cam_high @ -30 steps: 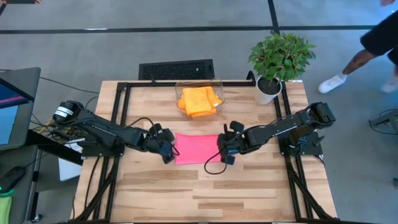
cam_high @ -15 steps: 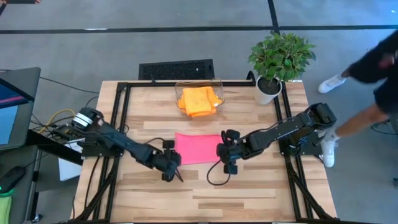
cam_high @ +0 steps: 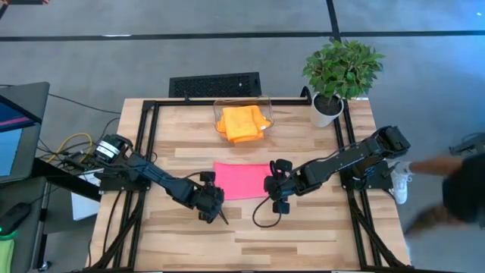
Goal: Fold microfiber towels
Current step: Fold the pink towel
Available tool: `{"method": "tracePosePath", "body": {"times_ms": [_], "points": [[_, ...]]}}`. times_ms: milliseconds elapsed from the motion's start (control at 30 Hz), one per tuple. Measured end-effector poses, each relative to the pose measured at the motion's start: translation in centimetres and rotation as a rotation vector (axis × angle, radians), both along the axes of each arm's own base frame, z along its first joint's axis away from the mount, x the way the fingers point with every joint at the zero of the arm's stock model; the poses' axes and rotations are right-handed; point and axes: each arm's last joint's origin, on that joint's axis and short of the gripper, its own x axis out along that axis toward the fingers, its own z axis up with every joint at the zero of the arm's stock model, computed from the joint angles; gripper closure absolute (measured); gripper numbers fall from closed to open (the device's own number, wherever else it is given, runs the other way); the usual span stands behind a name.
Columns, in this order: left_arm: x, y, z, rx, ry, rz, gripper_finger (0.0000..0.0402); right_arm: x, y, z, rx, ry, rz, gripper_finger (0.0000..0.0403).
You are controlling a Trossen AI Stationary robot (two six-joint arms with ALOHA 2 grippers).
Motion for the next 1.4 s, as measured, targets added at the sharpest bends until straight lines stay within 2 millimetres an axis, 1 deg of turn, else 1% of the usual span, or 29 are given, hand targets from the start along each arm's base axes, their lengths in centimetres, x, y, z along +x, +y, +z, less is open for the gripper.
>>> {"method": "tracePosePath", "body": {"times_ms": [33, 67, 200, 367, 433, 500, 567, 633, 667, 767, 833, 900, 967, 1033, 1100, 1200, 1267, 1333, 1400], "points": [[0.1, 0.0, 0.3, 0.007, 0.015, 0.001, 0.0377, 0.0, 0.0, 0.0, 0.000, 0.001, -0.001, 0.0233], [0.3, 0.0, 0.7, 0.010, 0.020, 0.005, 0.0389, 0.0, 0.0, 0.0, 0.003, 0.000, -0.006, 0.0234], [1.6, 0.1, 2.7, 0.056, 0.010, 0.000, 0.0397, 0.0, 0.0, 0.1, 0.004, -0.003, -0.007, 0.0237], [3.7, 0.4, 5.3, 0.114, -0.044, -0.108, 0.0400, -0.1, 0.0, 0.1, -0.003, 0.006, -0.004, 0.0234], [4.6, 0.7, 6.2, 0.129, -0.075, -0.145, 0.0400, -0.6, -0.2, 0.5, -0.028, 0.019, 0.007, 0.0232], [5.6, 1.3, 6.7, 0.131, -0.097, -0.186, 0.0401, -0.9, -0.5, 1.2, -0.054, 0.006, -0.005, 0.0232], [6.4, 2.0, 6.7, 0.140, -0.088, -0.211, 0.0401, -1.7, -0.8, 1.9, -0.088, 0.014, -0.018, 0.0232], [7.5, 2.4, 7.0, 0.147, -0.113, -0.230, 0.0401, -2.3, -1.1, 3.0, -0.098, -0.015, -0.029, 0.0232], [7.6, 2.7, 7.2, 0.157, -0.109, -0.242, 0.0401, -2.8, -1.2, 3.5, -0.105, -0.021, -0.030, 0.0233], [9.3, 3.3, 7.6, 0.179, -0.151, -0.283, 0.0401, -3.7, -1.5, 4.9, -0.094, -0.051, -0.031, 0.0234], [10.3, 3.6, 7.3, 0.197, -0.133, -0.317, 0.0401, -4.0, -1.6, 5.5, -0.087, -0.074, -0.033, 0.0234], [11.4, 4.1, 6.6, 0.211, -0.110, -0.351, 0.0401, -5.0, -1.8, 6.0, -0.091, -0.055, -0.031, 0.0233], [12.5, 4.4, 6.1, 0.224, -0.096, -0.367, 0.0401, -5.1, -1.8, 6.7, -0.076, -0.097, -0.036, 0.0232], [13.7, 4.9, 5.7, 0.242, -0.086, -0.371, 0.0401, -5.7, -2.0, 6.9, -0.082, -0.074, -0.034, 0.0231], [14.7, 4.9, 5.5, 0.258, -0.084, -0.389, 0.0401, -5.8, -1.9, 7.1, -0.073, -0.098, -0.031, 0.0232], [16.3, 5.1, 6.0, 0.286, -0.114, -0.414, 0.0401, -6.2, -1.9, 7.2, -0.084, -0.071, -0.023, 0.0234], [16.7, 5.4, 6.6, 0.301, -0.111, -0.430, 0.0401, -6.3, -1.9, 7.1, -0.087, -0.063, -0.021, 0.0234], [17.6, 5.6, 6.8, 0.302, -0.168, -0.450, 0.0401, -6.5, -1.8, 7.1, -0.093, -0.047, -0.016, 0.0234], [17.5, 6.1, 6.7, 0.297, -0.136, -0.457, 0.0401, -6.6, -1.8, 7.0, -0.094, -0.040, -0.015, 0.0234]]}}
